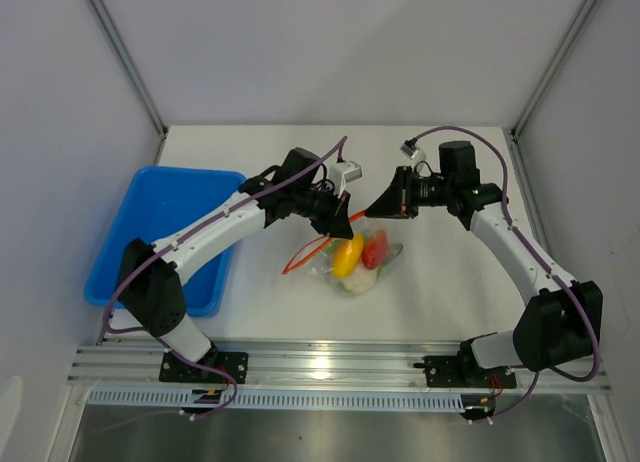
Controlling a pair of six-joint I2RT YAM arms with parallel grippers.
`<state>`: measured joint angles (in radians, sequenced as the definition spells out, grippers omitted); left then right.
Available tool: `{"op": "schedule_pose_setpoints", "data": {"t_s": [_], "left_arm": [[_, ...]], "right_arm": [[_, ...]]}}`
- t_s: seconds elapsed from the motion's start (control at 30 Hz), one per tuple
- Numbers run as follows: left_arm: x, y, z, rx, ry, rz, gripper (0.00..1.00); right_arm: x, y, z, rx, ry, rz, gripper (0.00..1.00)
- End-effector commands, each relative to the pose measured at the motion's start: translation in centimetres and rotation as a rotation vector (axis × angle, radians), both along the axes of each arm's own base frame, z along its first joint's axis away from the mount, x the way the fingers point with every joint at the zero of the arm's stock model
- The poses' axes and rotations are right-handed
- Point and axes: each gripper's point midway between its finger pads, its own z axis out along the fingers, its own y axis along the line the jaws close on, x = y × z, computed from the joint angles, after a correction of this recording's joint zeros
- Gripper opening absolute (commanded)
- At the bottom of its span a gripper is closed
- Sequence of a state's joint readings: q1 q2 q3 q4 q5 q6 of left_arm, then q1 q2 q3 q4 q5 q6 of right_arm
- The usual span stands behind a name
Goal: Place the food in the zip-top bag and seal the zipper
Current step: Adjust the zipper food storage bag at the center of the board.
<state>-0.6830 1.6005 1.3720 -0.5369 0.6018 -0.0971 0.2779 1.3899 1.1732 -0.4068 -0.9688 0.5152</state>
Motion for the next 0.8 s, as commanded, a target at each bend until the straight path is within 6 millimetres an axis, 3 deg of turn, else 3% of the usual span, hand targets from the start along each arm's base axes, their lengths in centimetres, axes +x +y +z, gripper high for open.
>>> {"op": "schedule_pose_setpoints", "data": {"t_s": [0.0, 0.03, 0.17, 0.2, 0.23, 0.3, 0.33, 0.43, 0.57, 0.63, 0.67, 0.77], "left_arm": [[-0.9, 0.8, 1.1, -0.009, -0.023, -0.022, 0.08], [-1.1, 0.9, 0.9, -0.006, -0.015, -0.026, 0.01], [-1.8, 1.0, 1.5, -0.008, 0.004, -0.047, 0.00], [-2.0, 1.0, 1.6, -0.010, 0.011, -0.054, 0.01], [-2.4, 1.0, 2.2, -0.014, 0.033, -0.072, 0.01], [-3.2, 0.8, 2.3, -0.016, 0.075, -0.110, 0.01], [-4.0, 0.7, 3.3, -0.034, 0.107, -0.141, 0.01], [-4.5, 0.6, 3.7, -0.045, 0.145, -0.149, 0.01], [-5.4, 0.4, 4.3, -0.070, 0.222, -0.152, 0.01], [-5.6, 0.1, 4.2, -0.076, 0.274, -0.141, 0.00], [-5.8, -0.2, 4.2, -0.097, 0.290, -0.153, 0.01], [-5.8, -0.7, 4.1, -0.122, 0.326, -0.154, 0.01]], "right_arm": [[-1.3, -0.2, 1.9, 0.014, -0.045, 0.014, 0.00], [-1.6, -0.2, 1.6, 0.009, -0.042, 0.018, 0.00], [-2.5, -0.3, 1.9, -0.004, -0.068, 0.030, 0.02], [-2.8, -0.3, 1.9, -0.014, -0.060, 0.034, 0.07], [-2.9, -0.3, 1.9, -0.022, -0.062, 0.034, 0.18], [-2.8, -0.3, 1.9, -0.052, -0.075, 0.021, 0.26], [-3.1, -0.4, 1.6, -0.067, -0.060, 0.019, 0.29], [-3.1, -0.7, 1.0, -0.124, -0.050, -0.003, 0.48], [-2.9, -1.4, 1.2, -0.189, -0.113, -0.049, 0.99], [-2.7, -1.9, 1.2, -0.214, -0.168, -0.089, 0.99], [-2.7, -2.0, 2.2, -0.193, -0.220, -0.103, 0.99], [-3.2, -2.5, 2.0, -0.148, -0.199, -0.109, 0.99]]}}
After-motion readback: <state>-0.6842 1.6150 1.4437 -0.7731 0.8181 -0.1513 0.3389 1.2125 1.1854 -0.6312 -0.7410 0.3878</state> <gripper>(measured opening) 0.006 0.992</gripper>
